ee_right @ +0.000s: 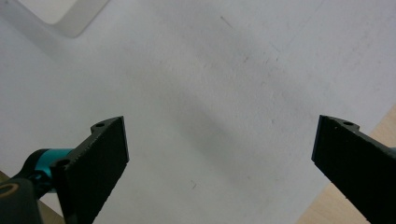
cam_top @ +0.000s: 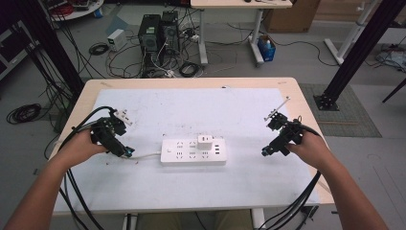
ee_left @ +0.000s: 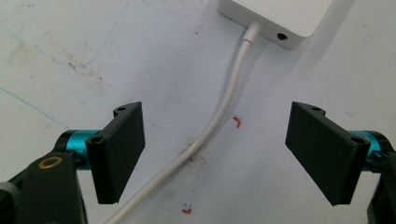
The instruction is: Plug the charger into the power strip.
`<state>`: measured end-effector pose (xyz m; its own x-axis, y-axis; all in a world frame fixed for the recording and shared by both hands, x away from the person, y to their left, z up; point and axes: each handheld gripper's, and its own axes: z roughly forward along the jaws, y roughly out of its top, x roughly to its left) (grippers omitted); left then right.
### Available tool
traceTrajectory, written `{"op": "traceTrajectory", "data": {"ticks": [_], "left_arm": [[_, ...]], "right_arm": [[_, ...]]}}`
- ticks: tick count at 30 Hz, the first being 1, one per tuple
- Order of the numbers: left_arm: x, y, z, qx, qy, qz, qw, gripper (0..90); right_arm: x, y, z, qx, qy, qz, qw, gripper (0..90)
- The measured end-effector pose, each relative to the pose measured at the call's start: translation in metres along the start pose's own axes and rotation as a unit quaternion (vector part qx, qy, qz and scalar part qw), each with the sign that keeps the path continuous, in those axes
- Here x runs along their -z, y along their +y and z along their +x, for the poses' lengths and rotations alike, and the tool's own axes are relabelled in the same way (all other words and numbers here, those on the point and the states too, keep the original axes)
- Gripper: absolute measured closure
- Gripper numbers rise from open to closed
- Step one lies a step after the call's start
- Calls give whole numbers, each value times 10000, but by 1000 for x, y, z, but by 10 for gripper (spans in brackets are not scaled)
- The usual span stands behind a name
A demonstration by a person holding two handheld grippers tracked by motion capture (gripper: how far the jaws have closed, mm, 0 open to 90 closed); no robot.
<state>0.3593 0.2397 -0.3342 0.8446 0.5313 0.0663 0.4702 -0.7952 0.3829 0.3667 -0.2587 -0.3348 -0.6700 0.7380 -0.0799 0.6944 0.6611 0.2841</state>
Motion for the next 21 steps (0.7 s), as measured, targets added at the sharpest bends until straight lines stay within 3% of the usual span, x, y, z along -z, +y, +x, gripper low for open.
{"op": "traceTrajectory", "data": {"ticks": [3,21], "left_arm": [[-1,0,0,18,-14,-13,10000,200],[0,-3,0,56,3,-72,10000,200]], "right_arm": [[-1,-1,2,70,2,-4,10000,32],[-1,-5,3,-25,-26,-163,9999,32]]}}
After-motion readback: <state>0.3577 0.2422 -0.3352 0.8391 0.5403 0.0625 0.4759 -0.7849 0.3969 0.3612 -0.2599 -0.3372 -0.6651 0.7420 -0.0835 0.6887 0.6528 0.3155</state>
